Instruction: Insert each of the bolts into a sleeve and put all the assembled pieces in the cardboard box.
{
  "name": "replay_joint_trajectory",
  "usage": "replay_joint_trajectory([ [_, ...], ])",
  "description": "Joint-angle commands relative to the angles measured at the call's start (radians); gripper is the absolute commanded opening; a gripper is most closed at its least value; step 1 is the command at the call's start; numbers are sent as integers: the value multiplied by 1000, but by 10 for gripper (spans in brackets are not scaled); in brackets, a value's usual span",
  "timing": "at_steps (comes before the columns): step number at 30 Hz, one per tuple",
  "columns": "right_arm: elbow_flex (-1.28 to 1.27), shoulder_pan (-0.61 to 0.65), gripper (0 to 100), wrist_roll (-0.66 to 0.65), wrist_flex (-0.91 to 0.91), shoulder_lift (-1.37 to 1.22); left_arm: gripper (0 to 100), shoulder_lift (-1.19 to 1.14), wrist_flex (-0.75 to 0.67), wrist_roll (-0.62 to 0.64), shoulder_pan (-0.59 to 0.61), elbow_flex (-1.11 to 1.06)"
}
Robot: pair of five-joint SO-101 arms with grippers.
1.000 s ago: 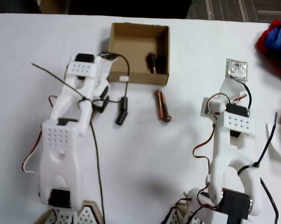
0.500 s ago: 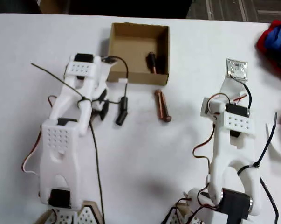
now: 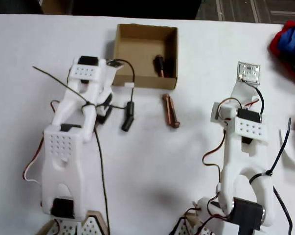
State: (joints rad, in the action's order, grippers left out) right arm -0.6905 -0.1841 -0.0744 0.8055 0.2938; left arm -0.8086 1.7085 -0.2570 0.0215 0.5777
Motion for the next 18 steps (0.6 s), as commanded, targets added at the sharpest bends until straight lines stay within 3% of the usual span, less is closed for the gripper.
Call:
replay_joint_trajectory([
  [1, 21, -5, 20, 6, -5, 5, 24, 5, -15, 0, -9, 24],
  [10, 21, -5, 20, 6, -5, 5, 24, 68, 74, 0, -54, 147],
  [18, 21, -5, 20, 6, -5, 5, 24, 373, 69, 18, -83, 257],
])
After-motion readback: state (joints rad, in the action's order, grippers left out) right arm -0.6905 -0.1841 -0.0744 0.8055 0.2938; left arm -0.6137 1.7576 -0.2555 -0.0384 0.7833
